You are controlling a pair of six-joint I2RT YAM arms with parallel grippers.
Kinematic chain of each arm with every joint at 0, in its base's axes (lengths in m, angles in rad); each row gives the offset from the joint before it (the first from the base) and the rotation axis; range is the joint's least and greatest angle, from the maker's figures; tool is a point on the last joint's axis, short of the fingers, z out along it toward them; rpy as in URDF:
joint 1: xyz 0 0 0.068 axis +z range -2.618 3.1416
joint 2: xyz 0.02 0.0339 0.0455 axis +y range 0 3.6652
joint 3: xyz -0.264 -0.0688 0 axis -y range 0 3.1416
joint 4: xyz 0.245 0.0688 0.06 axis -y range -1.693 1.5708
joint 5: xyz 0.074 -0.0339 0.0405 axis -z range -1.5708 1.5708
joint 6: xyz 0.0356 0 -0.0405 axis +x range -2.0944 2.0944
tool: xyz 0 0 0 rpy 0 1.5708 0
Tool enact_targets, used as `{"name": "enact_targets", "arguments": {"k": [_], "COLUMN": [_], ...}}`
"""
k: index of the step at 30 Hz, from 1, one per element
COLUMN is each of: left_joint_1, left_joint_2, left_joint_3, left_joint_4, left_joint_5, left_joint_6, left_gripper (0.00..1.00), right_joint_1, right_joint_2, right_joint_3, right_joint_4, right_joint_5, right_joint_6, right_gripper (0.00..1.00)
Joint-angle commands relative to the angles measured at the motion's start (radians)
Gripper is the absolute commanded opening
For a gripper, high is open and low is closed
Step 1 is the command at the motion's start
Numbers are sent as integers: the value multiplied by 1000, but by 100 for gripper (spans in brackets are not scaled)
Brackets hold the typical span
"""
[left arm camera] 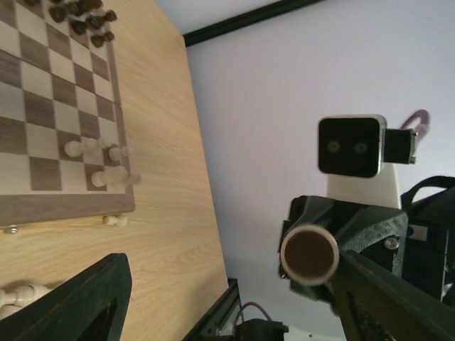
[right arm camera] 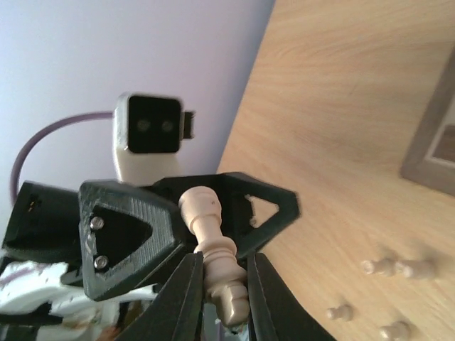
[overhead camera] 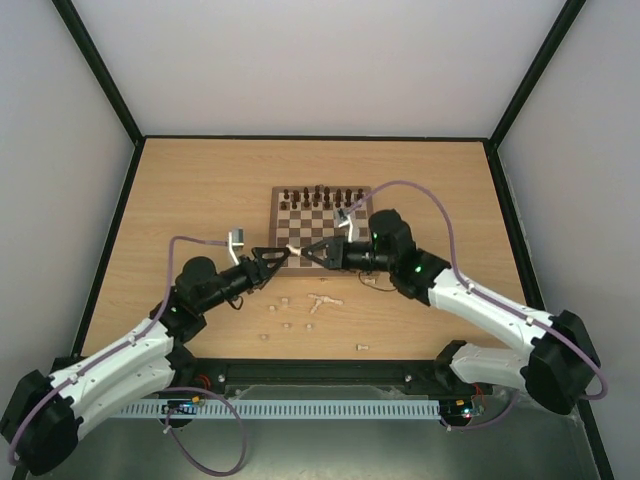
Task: Set up the chess pieces on the board
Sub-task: Place the chess piece on the chessboard.
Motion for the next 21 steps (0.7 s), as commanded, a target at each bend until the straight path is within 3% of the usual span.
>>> {"name": "enact_targets", "arguments": {"k": [1, 6, 11, 21], "left_joint_1": [87, 191, 254, 265], "left_joint_2": [-70, -91, -58, 24], "left_joint_3": [58, 113, 106, 100], "left_joint_4": [-250, -410, -425, -383], "left_joint_5": [15, 45, 90, 132], "left_joint_6": [127, 234, 277, 339], "left_gripper": [84, 89, 90, 91], "right_joint_1": [-81, -111, -111, -78], "right_joint_2": [-17, 128, 302, 459], "right_joint_3": [185, 451, 716, 917], "right_joint_4": [-473, -909, -1237, -1563], "right_joint_5": [46, 97, 222, 521], "right_joint_6": [-202, -431, -562, -587], "right_gripper": [4, 4, 2, 3]}}
